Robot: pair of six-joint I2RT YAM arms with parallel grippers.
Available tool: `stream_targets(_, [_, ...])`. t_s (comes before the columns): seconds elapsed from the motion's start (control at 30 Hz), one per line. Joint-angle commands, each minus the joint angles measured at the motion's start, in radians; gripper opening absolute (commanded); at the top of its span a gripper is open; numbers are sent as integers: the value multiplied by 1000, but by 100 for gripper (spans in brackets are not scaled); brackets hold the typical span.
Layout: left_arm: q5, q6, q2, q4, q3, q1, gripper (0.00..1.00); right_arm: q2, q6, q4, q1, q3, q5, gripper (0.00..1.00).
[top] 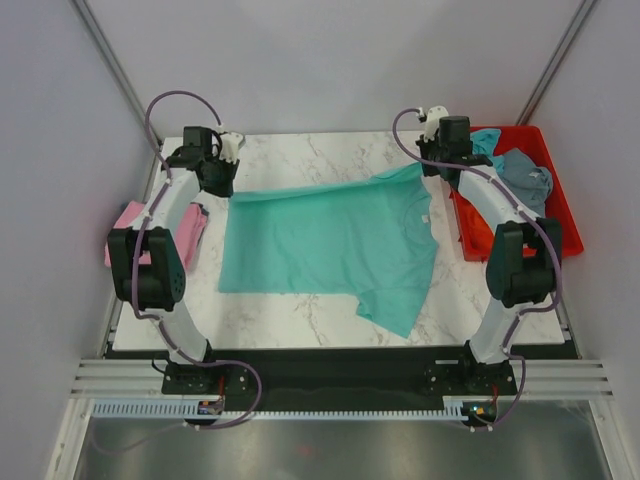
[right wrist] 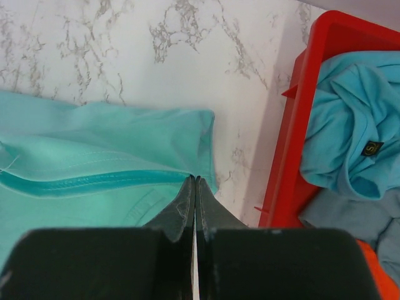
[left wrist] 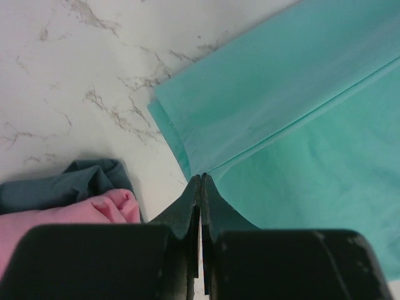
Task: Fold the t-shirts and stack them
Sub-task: Fold the tshirt
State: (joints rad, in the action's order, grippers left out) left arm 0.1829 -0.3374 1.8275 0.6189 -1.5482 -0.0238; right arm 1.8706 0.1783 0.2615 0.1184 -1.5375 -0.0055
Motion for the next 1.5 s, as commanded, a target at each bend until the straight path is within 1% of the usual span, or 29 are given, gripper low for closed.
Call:
stream_targets(0.0, [30, 46, -91, -8, 69, 2, 2, -114, -29, 12, -2, 80, -40, 0])
stream_targets(0.17, [23, 41, -131, -11, 140, 2, 2, -183, -45, 33, -2, 169, -63, 0])
stream_targets(0.37, [23, 41, -129, -11, 174, 2, 2, -249, -60, 42, 29, 310, -86, 0])
stream_targets(0.5, [23, 41, -122, -11, 195, 2, 2, -261, -72, 41, 41, 376, -97, 0])
stream_targets(0.63, [23, 41, -108, -11, 203, 2, 2, -237, -77, 27, 47, 407, -108, 0])
stream_targets(0.67, [-5, 50, -106, -22, 204, 2, 2, -231, -77, 25, 49, 410, -108, 0])
stream_targets(0.83, [-20, 43, -97, -16, 203, 2, 2, -211, -71, 25, 47, 416, -109, 0])
stream_targets(0.87, [-55, 52, -86, -1, 203, 4, 2, -220, -82, 50, 47, 433, -143, 0])
stream_targets(1.1, [-53, 57, -94, 4, 237, 4, 2, -252, -92, 54, 56, 476, -155, 0])
stream_targets(1.13, [-49, 60, -91, 7, 238, 4, 3, -255, -92, 54, 58, 479, -162, 0])
stream_targets(1.17, [-56, 61, -93, 10, 243, 4, 20, -257, -91, 58, 58, 481, -175, 0])
stream_targets(1.2, [-62, 69, -91, 12, 243, 4, 31, -260, -92, 65, 58, 478, -188, 14])
stream_targets(1.27, [-75, 92, -109, 18, 246, 4, 49, -271, -86, 77, 58, 462, -206, 32])
stream_targets(1.3, [-83, 100, -122, 16, 244, 4, 51, -292, -88, 91, 58, 452, -205, 45])
stream_targets(1.4, [-103, 120, -191, 7, 241, 4, 55, -356, -59, 117, 58, 419, -197, 58])
stream_targets(1.43, [-105, 130, -209, 7, 238, 4, 56, -370, -44, 125, 56, 409, -200, 59])
stream_targets(1.47, [-82, 133, -246, 8, 232, 2, 57, -387, 7, 134, 58, 407, -215, 59])
